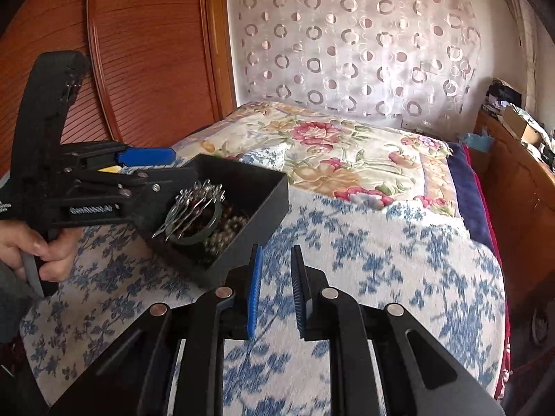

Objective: Organize jewelry
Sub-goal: 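Carry the combs into the box with the left tool while the right drops the green pendant in, then grasp the gold ring with the right tool while the left moves to the gold charm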

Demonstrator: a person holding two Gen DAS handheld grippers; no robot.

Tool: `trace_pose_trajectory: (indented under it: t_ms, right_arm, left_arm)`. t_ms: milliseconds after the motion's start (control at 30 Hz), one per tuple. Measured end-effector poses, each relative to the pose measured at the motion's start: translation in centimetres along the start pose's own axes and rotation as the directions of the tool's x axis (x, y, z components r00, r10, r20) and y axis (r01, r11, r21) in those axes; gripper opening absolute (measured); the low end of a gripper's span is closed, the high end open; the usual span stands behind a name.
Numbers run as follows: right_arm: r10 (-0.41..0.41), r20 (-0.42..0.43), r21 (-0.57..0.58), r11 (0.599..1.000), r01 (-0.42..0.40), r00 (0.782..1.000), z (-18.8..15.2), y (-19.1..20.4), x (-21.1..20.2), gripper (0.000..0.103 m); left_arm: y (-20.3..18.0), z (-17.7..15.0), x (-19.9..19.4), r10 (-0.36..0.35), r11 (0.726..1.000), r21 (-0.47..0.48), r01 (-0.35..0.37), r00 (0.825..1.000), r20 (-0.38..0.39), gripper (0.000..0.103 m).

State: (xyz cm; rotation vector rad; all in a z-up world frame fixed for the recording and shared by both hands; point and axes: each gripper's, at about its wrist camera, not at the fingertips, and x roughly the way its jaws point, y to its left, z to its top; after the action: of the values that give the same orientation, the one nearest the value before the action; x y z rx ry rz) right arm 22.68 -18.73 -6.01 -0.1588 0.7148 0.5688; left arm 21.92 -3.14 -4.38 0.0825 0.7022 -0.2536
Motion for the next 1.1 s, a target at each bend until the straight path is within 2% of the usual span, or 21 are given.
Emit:
trace_pose_trajectory:
  t_ms: [100,167,533,900,1100]
  right_arm:
    - [0.001,-0.009,0.012,1.0,-0.001,1.0,-1.3,0.3,-0.8,0.022]
    - [0.005,-0.019,0.02,1.0,-0.005,1.0,-2.3,0.8,-1.2,0.033]
    - [0.007,-0.105,0.0,1.0,-0.007,0.994,-6.7,3.6,-1.3,0.034]
    - [0.022,-0.155,-0.036,0.999,-0.028,0.988,-7.5,5.5,-0.2,0.034]
    - [-0.025,-0.184,-0.106,0.994,0.006,0.983,-7.5,6.4,0.7,0.033]
  left_arm:
    - [-0.4,-1.1,-1.2,-0.021,1.0,0.003,0.021,1.0,0.002,0.053]
    - [-0.8,-2.1,-1.9,-0.03,0.999,0.011,0.03,1.0,-0.003,0.053]
    - [-1.9,-6.0,-3.7,-0.068,0.997,0.021,0.068,0.997,-0.038,0.053]
    - [-2.7,-8.7,-2.9,-0.083,0.996,0.036,0.087,0.991,-0.105,0.053]
    - [-2.8,-9.5,-2.4,-0.085,0.995,0.031,0.09,0.987,-0.136,0.053]
